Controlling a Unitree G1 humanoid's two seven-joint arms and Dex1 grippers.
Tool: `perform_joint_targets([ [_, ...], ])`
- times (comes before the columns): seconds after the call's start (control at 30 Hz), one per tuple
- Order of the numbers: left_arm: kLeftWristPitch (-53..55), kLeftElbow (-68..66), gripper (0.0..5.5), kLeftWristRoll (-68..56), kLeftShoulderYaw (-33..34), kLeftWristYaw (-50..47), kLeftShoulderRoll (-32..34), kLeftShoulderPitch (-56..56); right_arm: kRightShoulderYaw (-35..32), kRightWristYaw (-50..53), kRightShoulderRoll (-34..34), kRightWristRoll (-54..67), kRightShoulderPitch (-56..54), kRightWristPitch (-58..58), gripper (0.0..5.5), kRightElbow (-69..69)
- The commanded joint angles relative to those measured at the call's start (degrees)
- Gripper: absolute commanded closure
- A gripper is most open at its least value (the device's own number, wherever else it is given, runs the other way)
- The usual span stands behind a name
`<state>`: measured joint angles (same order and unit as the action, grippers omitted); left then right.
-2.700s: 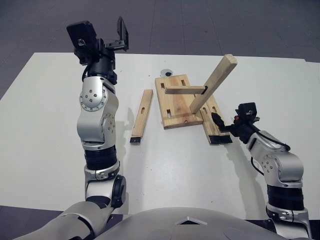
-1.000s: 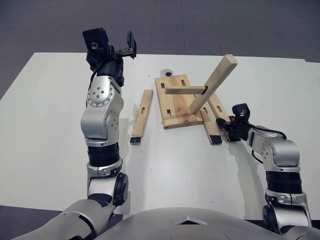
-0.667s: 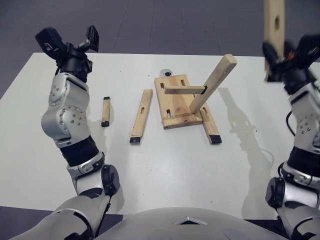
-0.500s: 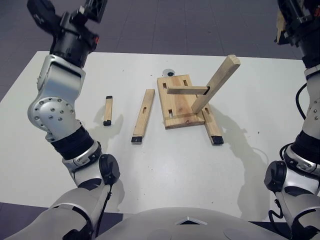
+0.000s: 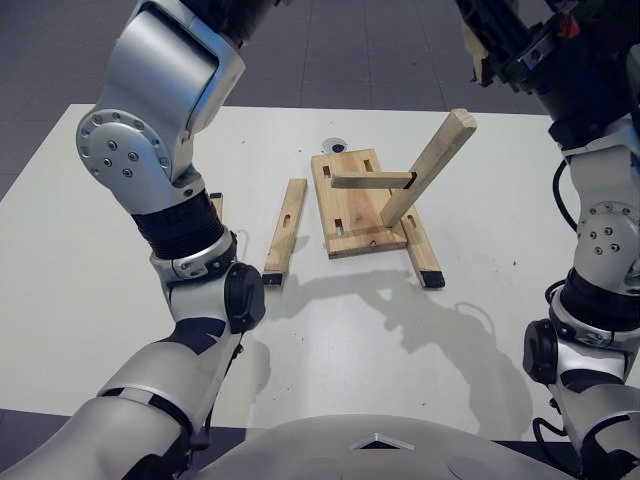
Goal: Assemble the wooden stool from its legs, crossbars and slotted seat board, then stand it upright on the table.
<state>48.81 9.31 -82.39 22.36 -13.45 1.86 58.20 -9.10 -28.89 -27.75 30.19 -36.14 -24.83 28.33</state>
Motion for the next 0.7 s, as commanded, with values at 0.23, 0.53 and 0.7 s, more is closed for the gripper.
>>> perform_joint_targets([
  [0.23,-0.75,1.31,0.10,-6.43,-2.81,3.85,4.36,-4.06,1.78,2.61,1.84,-3.37,-1.21,2.44,3.46,-3.15],
  [0.53,-2.69,3.54,0.10,-9.57,-5.25,3.19,5.25,-4.98,6.24,0.80,2.04,-7.13,1.50,4.67,3.46,-3.79],
  [0.7,-3.74,3.36,0.10,-9.52,-7.13,3.47,5.83,-4.32,7.48,0.26,1.99,-8.62,2.81,5.58,3.46,-4.09],
])
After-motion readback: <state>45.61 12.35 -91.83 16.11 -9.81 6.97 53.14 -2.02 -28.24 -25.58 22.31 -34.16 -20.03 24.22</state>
